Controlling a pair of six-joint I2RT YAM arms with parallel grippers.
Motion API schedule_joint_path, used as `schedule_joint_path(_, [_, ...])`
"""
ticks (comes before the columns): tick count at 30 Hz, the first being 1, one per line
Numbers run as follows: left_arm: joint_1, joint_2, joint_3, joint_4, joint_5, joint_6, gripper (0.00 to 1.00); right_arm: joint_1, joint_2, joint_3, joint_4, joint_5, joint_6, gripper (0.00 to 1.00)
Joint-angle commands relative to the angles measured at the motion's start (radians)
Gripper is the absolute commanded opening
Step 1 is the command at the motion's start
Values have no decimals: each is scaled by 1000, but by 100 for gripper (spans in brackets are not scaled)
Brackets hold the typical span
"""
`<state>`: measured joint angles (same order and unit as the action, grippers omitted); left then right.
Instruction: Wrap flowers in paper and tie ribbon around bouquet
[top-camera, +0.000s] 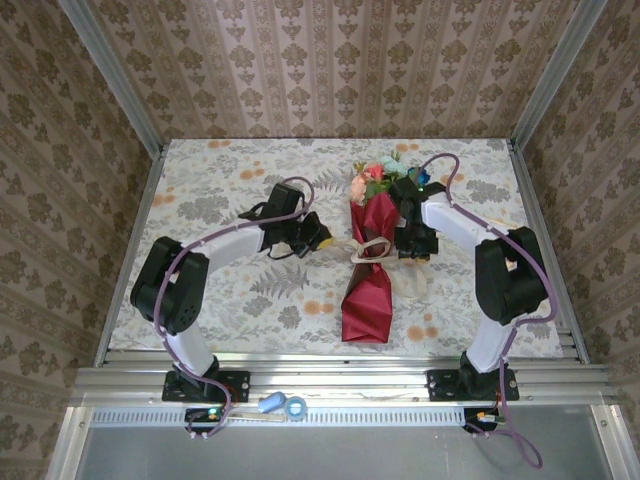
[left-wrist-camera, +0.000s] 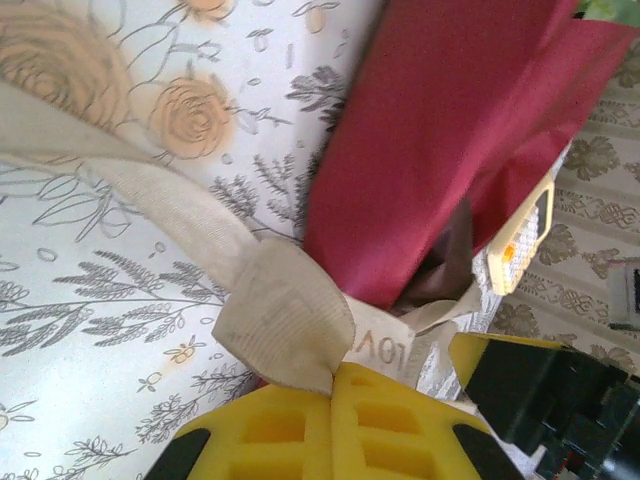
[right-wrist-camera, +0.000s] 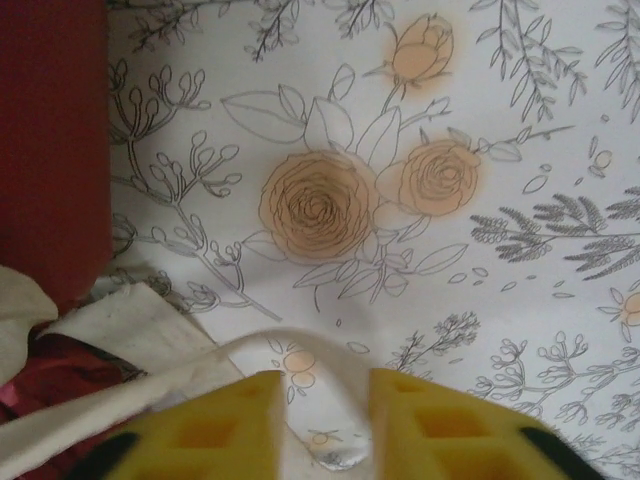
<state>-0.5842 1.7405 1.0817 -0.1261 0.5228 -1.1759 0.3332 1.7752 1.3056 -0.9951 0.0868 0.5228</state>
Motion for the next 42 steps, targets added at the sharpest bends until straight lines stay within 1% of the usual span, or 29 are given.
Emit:
schedule_joint_path(1, [-14,-43,-35,33,2,-50,0,-7,-90,-24,-3,-62,48,37])
schedule_joint_path(5, [-20,-66,-65,35,-9,-65,0,-9,-191,-43,5,-117,172,39])
schedule_joint_path(7, [-21,-79,-74,27,-16,-67,0,-8,-240,-63,34,-155,296,38])
schedule_joint_path(10, [-22,-95,-90,26,-29,-75,0,2,-275,-112,138,-238,503,37])
schedule_joint_path(13, [-22,-103,-102,38,-32,-89,0,18,-258,-131,210,-277,654,37])
schedule_joint_path(16, [-22,-105,-114,52,-35,-98,0,18,-216,-116,231,-276,750,38])
schedule_joint_path(21, [-22,-108,-124,61,-35,-106,0,18,-140,-106,351,-341,878,40])
schedule_joint_path(24, [-22,-110,-130,61,-38,-107,0,20,-90,-103,377,-355,929,39])
schedule_joint_path(27, [-20,-113,-135,63,-38,-106,0,18,-72,-109,408,-343,964,39])
schedule_joint_path(31, [-19,-118,-142,65,-37,-107,0,18,-53,-71,398,-337,966,39])
schedule_joint_path(40, [-17,-116,-142,70,-30,-105,0,16,-36,-81,424,-332,1008,39])
schedule_joint_path(42, [-16,-117,-141,66,-30,-103,0,13,-27,-73,418,-322,1007,36])
